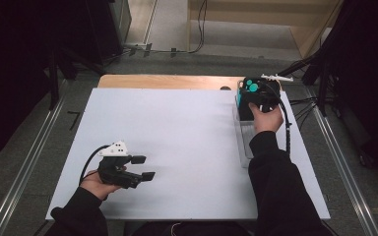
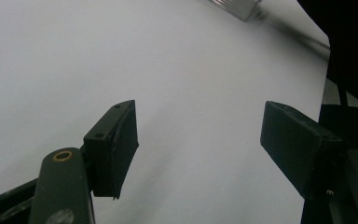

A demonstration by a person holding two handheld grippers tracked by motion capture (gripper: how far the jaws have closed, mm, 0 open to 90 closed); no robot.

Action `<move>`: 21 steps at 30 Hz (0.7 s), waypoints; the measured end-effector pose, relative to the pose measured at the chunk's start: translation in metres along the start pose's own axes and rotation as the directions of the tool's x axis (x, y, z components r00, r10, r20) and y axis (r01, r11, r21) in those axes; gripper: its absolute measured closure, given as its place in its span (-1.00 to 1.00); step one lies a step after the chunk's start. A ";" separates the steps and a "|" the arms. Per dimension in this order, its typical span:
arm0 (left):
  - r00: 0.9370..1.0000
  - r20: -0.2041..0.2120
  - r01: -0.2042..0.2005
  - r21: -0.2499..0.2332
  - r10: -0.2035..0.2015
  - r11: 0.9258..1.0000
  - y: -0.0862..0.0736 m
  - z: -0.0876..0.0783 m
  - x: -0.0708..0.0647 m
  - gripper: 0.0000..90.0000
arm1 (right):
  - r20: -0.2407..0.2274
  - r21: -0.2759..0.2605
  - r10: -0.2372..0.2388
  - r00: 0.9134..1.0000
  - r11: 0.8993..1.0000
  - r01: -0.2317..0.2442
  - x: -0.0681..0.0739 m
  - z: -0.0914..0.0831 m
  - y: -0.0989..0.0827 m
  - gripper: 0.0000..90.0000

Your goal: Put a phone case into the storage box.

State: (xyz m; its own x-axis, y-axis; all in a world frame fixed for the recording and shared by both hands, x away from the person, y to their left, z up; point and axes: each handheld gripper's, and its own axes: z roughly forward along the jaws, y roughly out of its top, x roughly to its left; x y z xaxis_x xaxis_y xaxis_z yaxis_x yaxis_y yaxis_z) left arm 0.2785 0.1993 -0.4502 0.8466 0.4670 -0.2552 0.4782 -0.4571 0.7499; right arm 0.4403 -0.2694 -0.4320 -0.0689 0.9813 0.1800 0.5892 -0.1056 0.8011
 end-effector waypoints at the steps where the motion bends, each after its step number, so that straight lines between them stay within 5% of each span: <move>1: 1.000 0.001 0.000 -0.001 0.000 1.000 0.000 0.000 0.000 -0.37 | 0.001 0.001 0.001 1.000 1.000 -0.001 0.000 0.001 -0.001 -0.74; 18: 1.000 0.004 -0.001 0.007 0.001 1.000 0.000 0.002 0.002 -0.37 | 0.020 0.003 -0.046 0.999 0.999 0.046 0.003 0.016 -0.009 -0.76; 21: 1.000 0.005 0.000 0.006 -0.001 1.000 -0.001 0.002 0.002 -0.37 | -0.018 0.002 -0.071 0.997 0.998 0.071 0.002 0.015 -0.009 -0.80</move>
State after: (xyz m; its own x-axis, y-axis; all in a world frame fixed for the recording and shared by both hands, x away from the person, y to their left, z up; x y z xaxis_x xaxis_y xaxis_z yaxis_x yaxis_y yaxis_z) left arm 0.2807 0.1992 -0.4527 0.8474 0.4638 -0.2584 0.4800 -0.4613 0.7462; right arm 0.4473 -0.2643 -0.4476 -0.1248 0.9832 0.1333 0.5847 -0.0357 0.8105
